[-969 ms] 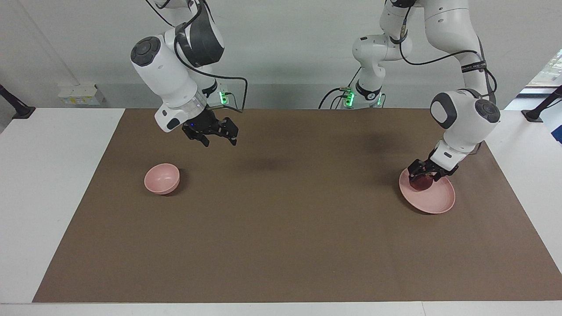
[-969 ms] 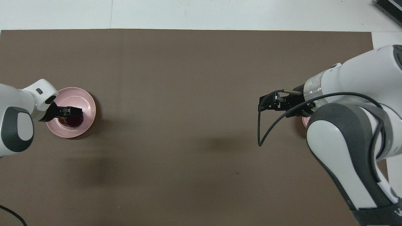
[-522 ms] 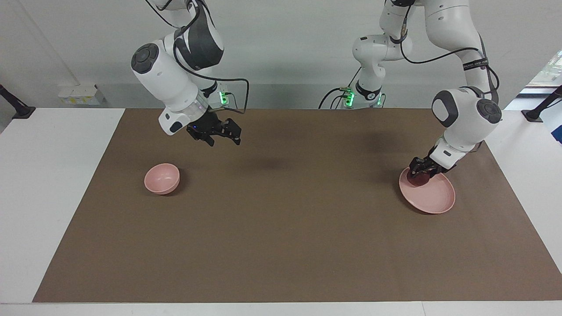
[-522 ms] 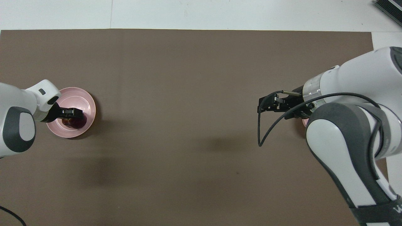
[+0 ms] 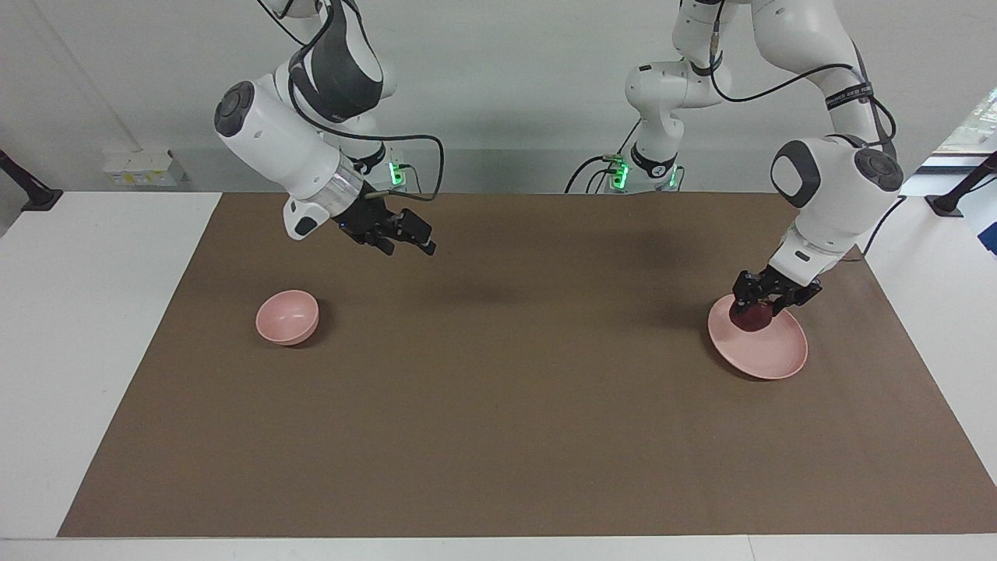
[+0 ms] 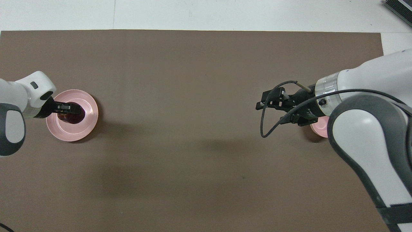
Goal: Move apple from plate to bowl
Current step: 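Lift the apple with the left gripper while the right gripper approaches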
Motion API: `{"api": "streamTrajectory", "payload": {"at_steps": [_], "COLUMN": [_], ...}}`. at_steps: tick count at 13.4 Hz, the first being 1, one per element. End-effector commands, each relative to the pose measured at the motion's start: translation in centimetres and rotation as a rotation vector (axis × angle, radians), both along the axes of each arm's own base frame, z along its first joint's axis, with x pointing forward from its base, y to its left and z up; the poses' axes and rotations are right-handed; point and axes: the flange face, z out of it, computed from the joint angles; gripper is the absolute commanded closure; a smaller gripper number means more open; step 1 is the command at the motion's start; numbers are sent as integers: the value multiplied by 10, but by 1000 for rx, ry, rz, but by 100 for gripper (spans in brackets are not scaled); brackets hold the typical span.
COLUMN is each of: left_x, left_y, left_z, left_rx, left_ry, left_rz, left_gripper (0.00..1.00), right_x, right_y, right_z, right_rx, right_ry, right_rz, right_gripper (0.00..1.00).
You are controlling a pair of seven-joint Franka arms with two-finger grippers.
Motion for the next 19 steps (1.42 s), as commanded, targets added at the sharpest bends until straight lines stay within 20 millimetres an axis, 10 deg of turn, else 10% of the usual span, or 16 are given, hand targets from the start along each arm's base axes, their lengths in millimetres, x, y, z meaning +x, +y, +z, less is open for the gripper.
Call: {"api": "streamTrajectory", "payload": {"at_steps": [1,11,19], "left_x": [5,10,-18], "left_y": [-35,-174,-265], "left_z": [22,37,48], "left_rx": [2,-395,-694], "left_ry": [-30,-126,-86], "left_rz": [-61,-16,37], "left_gripper": [100,100,100], "right_x": [4,11,44], "right_y": [3,41,48], "right_z": [18,34,-14], "right_rx": [87,353,520], "right_ry": [36,378,612], "right_rz": [-124,-611,-771], "right_gripper": [0,0,0]}}
